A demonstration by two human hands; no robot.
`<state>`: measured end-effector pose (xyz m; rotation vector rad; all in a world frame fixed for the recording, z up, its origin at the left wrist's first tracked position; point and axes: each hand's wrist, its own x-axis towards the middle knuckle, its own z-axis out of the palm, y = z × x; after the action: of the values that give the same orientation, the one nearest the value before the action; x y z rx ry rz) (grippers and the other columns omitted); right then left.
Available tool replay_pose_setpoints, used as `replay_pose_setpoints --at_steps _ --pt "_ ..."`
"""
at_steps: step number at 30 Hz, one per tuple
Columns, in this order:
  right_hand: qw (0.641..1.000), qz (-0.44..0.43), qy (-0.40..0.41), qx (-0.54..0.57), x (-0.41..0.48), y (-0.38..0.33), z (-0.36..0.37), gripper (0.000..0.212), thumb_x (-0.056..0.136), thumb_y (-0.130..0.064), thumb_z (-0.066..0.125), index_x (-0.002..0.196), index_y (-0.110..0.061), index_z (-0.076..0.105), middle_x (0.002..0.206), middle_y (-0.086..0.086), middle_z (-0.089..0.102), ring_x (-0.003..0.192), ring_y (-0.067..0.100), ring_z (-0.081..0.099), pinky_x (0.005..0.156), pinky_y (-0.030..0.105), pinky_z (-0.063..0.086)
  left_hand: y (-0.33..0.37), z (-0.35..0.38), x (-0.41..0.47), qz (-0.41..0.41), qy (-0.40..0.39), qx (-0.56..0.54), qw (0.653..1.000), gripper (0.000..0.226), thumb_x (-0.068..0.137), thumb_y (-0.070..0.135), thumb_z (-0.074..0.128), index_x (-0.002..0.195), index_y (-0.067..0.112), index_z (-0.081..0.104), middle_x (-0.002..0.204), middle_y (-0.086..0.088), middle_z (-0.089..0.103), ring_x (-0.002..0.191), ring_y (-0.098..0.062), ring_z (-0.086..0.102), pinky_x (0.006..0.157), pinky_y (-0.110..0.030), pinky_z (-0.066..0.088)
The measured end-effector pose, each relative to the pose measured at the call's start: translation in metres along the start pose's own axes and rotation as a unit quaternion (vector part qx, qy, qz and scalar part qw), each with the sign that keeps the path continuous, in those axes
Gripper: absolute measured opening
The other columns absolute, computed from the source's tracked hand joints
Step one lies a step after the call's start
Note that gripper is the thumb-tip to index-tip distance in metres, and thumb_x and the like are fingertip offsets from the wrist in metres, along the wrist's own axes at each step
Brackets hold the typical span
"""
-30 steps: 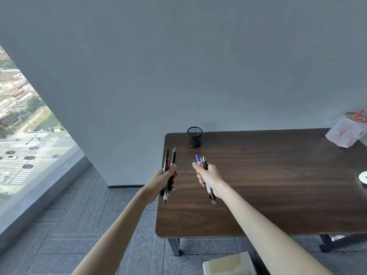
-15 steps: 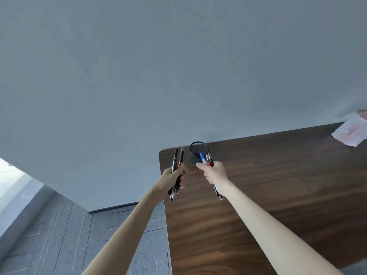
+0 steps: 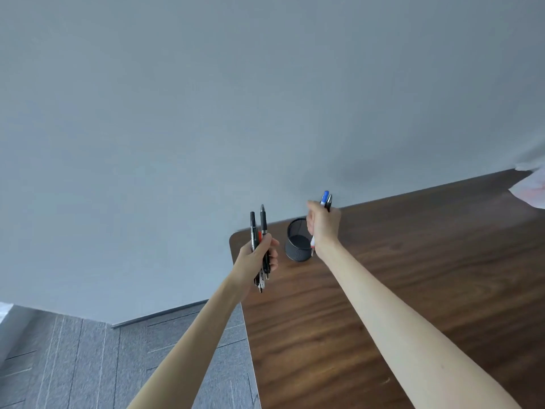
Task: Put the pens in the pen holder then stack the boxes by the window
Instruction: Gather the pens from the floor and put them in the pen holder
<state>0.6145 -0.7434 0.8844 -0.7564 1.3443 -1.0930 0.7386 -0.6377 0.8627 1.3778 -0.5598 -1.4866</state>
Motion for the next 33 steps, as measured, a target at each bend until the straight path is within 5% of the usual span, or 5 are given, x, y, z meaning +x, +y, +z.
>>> replay_pose_setpoints --at_steps 11,18,21,27,33 --pt "0.999 -0.044 -0.001 0.023 0.068 0.047 0.012 0.046 0.087 -0.008 0.057 0.053 -0.015 0.026 0.045 0.002 0.025 0.042 0.014 0.02 0.044 0.024 0.016 -0.025 -0.015 0.05 0.003 0.067 -0.059 0.996 0.028 0.099 0.033 0.05 0.091 0.009 0.062 0.066 -0.002 0.055 0.057 -0.015 0.054 0.068 -0.036 0.047" --pt "0.998 -0.061 -0.012 -0.022 0.069 0.068 0.003 0.038 0.086 -0.006 0.058 0.05 -0.005 0.048 0.048 0.01 0.053 0.045 0.023 0.054 0.051 0.026 0.045 -0.039 -0.016 0.051 -0.004 0.089 -0.052 0.995 0.031 0.099 0.035 0.048 0.097 0.007 0.061 0.068 -0.003 0.056 0.06 -0.016 0.053 0.063 -0.03 0.05" --pt "0.996 -0.073 -0.035 -0.03 0.067 0.069 -0.002 0.031 0.087 -0.009 0.059 0.057 -0.005 0.057 0.058 0.009 0.066 0.063 0.03 0.068 0.068 0.031 0.054 -0.039 -0.014 0.052 0.001 0.1 -0.047 0.994 0.031 0.099 0.036 0.049 0.096 0.008 0.061 0.068 -0.002 0.057 0.061 -0.016 0.054 0.064 -0.03 0.05" --pt "0.99 -0.117 -0.043 -0.066 0.064 0.06 -0.014 0.022 0.087 -0.01 0.058 0.071 0.003 0.065 0.075 0.018 0.072 0.078 0.024 0.071 0.078 0.028 0.054 -0.036 0.0 0.053 0.045 0.119 -0.068 0.99 0.024 0.1 0.031 0.048 0.111 0.012 0.057 0.07 -0.003 0.061 0.063 -0.018 0.055 0.065 -0.033 0.047" --pt "0.978 -0.157 -0.03 -0.131 0.071 0.059 -0.04 0.013 0.087 -0.012 0.058 0.086 -0.005 0.068 0.091 0.005 0.071 0.094 0.02 0.065 0.077 0.019 0.048 -0.019 0.029 0.055 0.062 0.143 -0.151 0.976 0.024 0.096 0.03 0.056 0.077 0.018 0.05 0.06 0.004 0.037 0.052 -0.011 0.035 0.061 -0.027 0.036"
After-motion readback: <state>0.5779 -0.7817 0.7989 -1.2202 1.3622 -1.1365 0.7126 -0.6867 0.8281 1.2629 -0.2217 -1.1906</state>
